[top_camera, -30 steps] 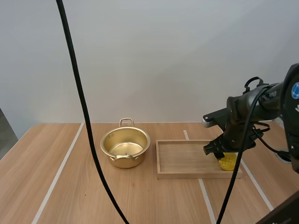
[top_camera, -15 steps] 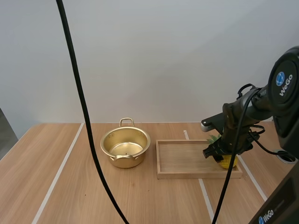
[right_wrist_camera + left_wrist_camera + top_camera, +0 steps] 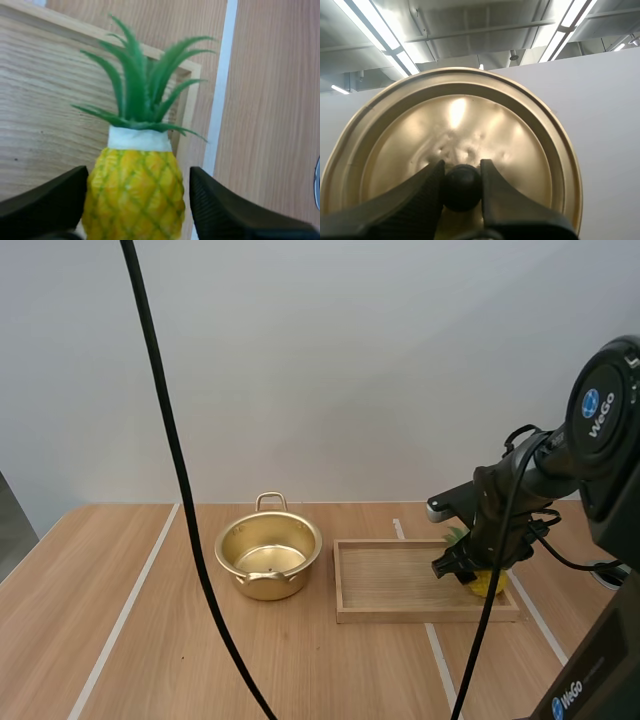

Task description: Open the pot, put the pineapple inside, and close it

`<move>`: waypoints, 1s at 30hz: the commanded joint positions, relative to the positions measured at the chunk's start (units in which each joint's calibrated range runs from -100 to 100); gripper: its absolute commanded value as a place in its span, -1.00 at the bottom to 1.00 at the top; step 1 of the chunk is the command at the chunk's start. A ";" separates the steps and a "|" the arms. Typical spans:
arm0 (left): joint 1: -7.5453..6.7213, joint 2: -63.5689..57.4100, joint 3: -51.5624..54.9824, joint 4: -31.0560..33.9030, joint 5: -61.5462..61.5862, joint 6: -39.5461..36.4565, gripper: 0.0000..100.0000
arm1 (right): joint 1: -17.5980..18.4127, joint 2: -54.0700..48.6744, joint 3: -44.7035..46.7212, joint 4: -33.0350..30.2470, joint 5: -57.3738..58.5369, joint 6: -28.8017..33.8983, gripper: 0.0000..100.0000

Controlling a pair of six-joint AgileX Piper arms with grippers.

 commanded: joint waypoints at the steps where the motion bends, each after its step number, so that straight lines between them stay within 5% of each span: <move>1: -0.12 -0.29 -0.47 -0.58 -1.82 -0.37 -1.00 | -0.34 -0.05 0.34 -2.11 -1.32 0.02 0.22; 5: -0.12 -0.29 -0.47 -0.58 -1.82 -0.37 -1.00 | -0.34 -0.05 0.34 -2.11 -1.32 0.13 -1.00; 13: -0.12 -0.29 -0.47 -0.58 -1.82 -0.37 -1.00 | -0.34 -0.05 0.34 -1.37 -0.99 0.13 -1.00; 21: -0.12 -0.29 -0.47 -0.58 -1.82 -0.37 -1.00 | -0.34 -3.74 0.34 6.44 -3.54 0.13 -1.00; 30: -0.12 -0.29 -0.47 -0.58 -1.82 -0.37 -1.00 | -0.34 -20.30 -0.04 13.92 -12.24 0.13 -1.00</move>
